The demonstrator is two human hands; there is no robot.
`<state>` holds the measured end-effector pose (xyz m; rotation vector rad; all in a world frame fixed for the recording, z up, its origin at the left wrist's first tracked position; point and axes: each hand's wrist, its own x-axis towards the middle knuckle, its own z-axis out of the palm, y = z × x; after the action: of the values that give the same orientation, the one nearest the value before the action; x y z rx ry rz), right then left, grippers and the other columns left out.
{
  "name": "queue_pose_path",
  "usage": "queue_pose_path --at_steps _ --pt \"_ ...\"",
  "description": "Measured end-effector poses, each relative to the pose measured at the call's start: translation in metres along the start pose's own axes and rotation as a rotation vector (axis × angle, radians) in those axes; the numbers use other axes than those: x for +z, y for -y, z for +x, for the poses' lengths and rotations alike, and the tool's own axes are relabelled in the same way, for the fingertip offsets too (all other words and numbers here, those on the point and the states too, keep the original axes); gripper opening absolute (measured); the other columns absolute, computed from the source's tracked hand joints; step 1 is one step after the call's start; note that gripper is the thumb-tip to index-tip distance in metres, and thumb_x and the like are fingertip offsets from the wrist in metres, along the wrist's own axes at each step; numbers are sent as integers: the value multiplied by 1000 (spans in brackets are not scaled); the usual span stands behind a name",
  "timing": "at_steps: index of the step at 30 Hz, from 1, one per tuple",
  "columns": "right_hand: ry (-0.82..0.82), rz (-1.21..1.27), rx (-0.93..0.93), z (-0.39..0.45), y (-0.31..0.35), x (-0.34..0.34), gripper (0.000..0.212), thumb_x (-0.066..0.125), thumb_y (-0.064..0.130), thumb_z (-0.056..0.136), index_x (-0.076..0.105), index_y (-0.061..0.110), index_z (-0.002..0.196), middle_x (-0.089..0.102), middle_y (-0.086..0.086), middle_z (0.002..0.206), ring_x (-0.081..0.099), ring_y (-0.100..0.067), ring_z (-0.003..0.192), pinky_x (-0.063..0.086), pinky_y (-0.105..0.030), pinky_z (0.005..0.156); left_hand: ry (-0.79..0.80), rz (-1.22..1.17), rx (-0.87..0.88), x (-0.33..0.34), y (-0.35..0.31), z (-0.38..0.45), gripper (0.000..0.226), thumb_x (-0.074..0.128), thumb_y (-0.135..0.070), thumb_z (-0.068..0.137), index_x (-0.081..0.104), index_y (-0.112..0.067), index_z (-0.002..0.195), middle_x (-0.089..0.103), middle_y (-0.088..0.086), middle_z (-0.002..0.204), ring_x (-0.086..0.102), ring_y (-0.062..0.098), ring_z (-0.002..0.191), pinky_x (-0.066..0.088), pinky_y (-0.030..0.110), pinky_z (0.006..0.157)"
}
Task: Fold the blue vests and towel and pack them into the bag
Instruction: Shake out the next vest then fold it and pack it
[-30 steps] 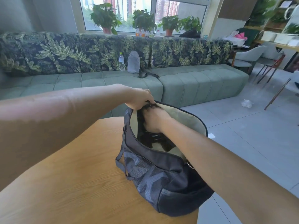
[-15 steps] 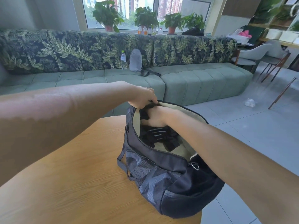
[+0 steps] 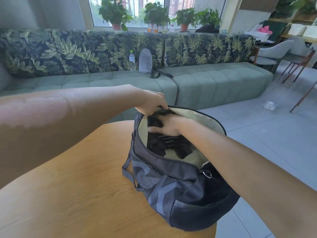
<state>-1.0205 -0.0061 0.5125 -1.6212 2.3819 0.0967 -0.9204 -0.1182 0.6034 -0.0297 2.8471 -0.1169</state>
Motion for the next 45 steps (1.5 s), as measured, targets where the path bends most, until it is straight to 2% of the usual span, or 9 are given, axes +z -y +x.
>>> queue_pose_path --at_steps 5,11,16,21,25,29,36,41,45 --pt "1 -140 38 -4 4 59 85 18 91 81 4 53 156 14 -16 167 23 -47 148 26 -56 119 -31 -117 -4 2 -7 -3 44 49 -9 103 54 -14 146 45 9 150 46 25 136 34 25 103" --pt "-13 -150 52 0 4 63 72 20 84 88 5 57 153 13 -16 167 21 -48 148 23 -56 120 -39 -107 -10 11 -11 -2 44 49 -9 102 55 -13 145 46 9 150 47 25 133 34 25 98" --pt "-12 -51 43 -6 1 58 83 15 91 82 -5 56 154 5 -9 170 3 -37 155 13 -52 125 -14 -64 -38 8 -15 -20 62 49 3 96 42 -18 154 36 6 152 49 28 129 42 32 100" --pt "-173 30 56 -26 -24 41 104 0 98 70 14 42 156 16 -3 168 16 -28 154 25 -48 122 -34 -11 -60 9 -19 -23 68 47 4 95 33 -22 157 32 3 151 45 17 105 33 20 72" --pt "-171 -24 173 -54 -36 54 90 30 78 92 7 26 162 12 -7 168 27 -32 150 33 -46 119 -73 -88 -63 15 -23 -25 68 48 1 97 34 -27 157 32 3 151 48 21 113 39 24 79" --pt "-171 13 219 -71 -31 63 96 45 68 95 -3 18 162 8 -8 169 27 -33 149 34 -44 118 -93 -143 -88 21 -32 -37 63 50 -6 96 39 -29 154 37 4 147 54 30 117 51 40 89" --pt "-192 92 242 -92 -22 48 84 58 52 97 21 9 159 19 -8 164 30 -30 147 30 -40 120 -176 -141 -206 32 -43 -78 48 48 -17 98 46 -24 146 40 5 145 57 34 117 53 49 93" --pt "-210 257 300 -93 -22 42 84 63 46 96 23 8 159 21 -7 165 23 -25 152 22 -35 124 -215 -162 -226 39 -51 -102 48 44 -17 100 45 -26 146 38 5 146 55 34 119 52 48 92" --pt "-276 260 353 -98 -3 37 61 59 37 100 39 6 148 43 -14 152 40 -31 141 36 -41 116 -280 -220 -227 41 -51 -124 45 48 -21 101 47 -27 145 37 2 150 54 31 122 50 49 97"
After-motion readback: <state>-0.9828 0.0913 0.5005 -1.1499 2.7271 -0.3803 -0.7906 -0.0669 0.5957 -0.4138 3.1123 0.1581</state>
